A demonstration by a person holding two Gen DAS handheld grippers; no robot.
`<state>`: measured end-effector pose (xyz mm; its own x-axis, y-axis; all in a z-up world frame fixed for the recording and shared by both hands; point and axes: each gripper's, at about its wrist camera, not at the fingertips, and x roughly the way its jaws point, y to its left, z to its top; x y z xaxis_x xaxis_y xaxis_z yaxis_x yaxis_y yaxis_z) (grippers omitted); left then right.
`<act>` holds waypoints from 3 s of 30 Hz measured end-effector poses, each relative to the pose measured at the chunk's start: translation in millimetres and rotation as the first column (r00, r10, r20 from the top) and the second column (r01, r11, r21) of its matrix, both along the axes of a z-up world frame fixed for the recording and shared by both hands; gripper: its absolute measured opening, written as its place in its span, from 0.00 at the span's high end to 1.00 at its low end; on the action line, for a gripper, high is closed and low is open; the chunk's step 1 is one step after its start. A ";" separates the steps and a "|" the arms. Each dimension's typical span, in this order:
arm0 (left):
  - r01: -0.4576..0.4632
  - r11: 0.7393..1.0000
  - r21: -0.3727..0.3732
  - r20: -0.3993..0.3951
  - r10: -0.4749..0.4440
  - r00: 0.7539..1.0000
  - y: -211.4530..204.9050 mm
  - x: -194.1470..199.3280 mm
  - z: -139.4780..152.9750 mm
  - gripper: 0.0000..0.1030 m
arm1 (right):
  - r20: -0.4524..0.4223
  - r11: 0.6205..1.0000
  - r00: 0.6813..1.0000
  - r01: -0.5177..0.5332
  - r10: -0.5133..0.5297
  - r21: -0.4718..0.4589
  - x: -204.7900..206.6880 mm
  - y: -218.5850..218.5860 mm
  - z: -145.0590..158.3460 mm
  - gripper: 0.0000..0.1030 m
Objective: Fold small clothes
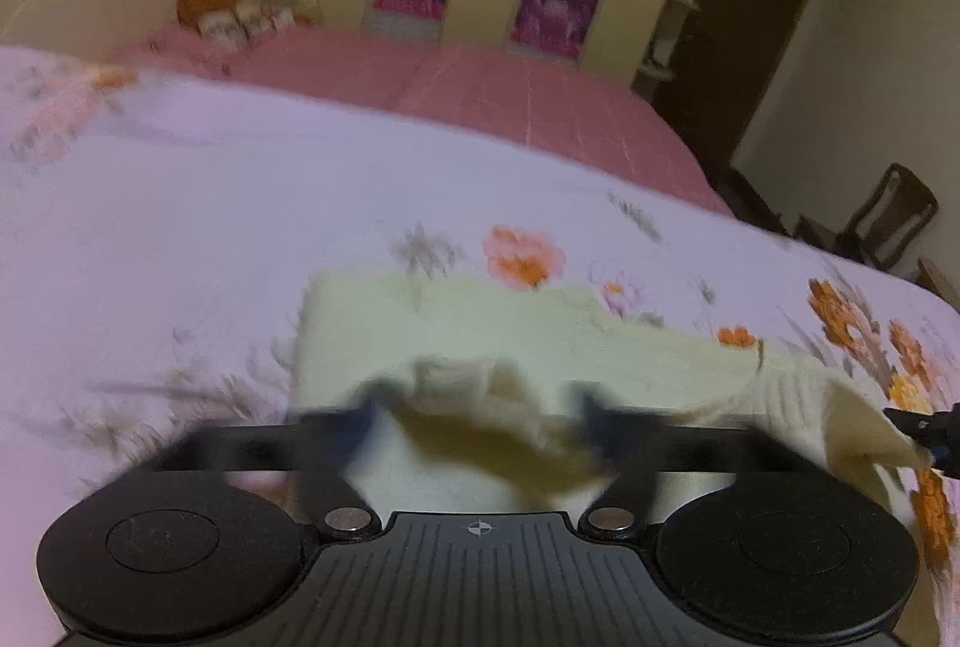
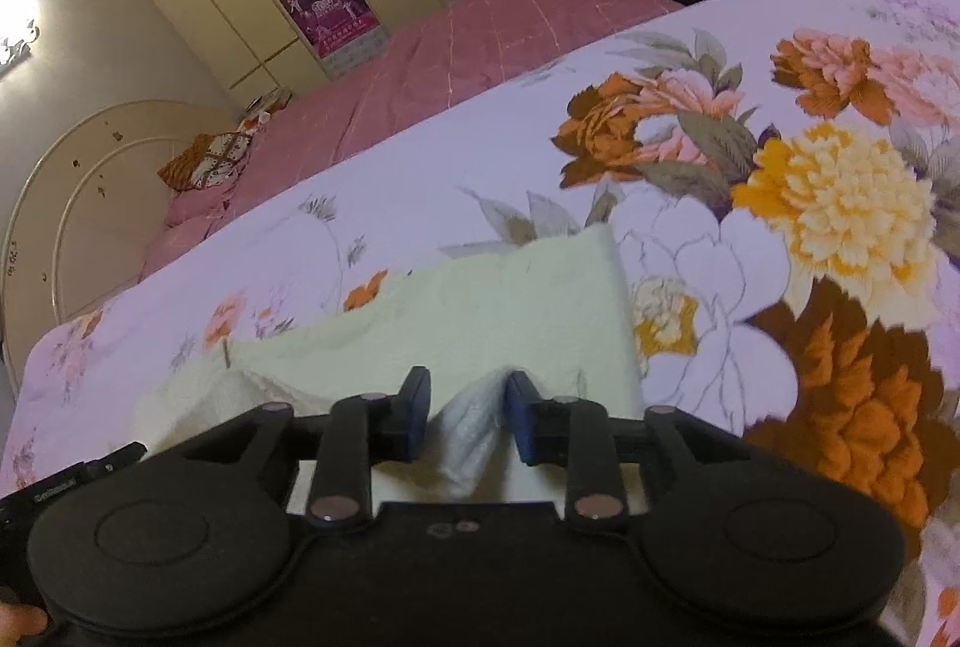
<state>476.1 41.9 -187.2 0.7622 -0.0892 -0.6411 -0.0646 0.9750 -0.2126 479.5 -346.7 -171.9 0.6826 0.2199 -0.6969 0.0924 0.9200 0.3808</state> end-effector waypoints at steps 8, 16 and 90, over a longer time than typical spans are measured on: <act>0.065 0.992 0.108 0.013 -0.067 0.998 5.5 -6.6 1.7 0.16 | 0.066 0.998 0.998 -0.013 0.018 -0.067 0.2 -6.3 7.7 0.41; 0.104 0.984 0.148 -0.022 -0.102 0.995 3.5 17.0 -8.6 0.33 | 0.052 0.988 0.993 -0.099 0.105 -0.116 10.3 4.6 -3.6 0.41; 0.016 0.973 0.231 0.096 -0.040 0.995 -13.5 23.8 3.3 0.97 | 0.161 0.937 0.971 -0.115 0.176 -0.329 14.0 31.4 9.0 0.92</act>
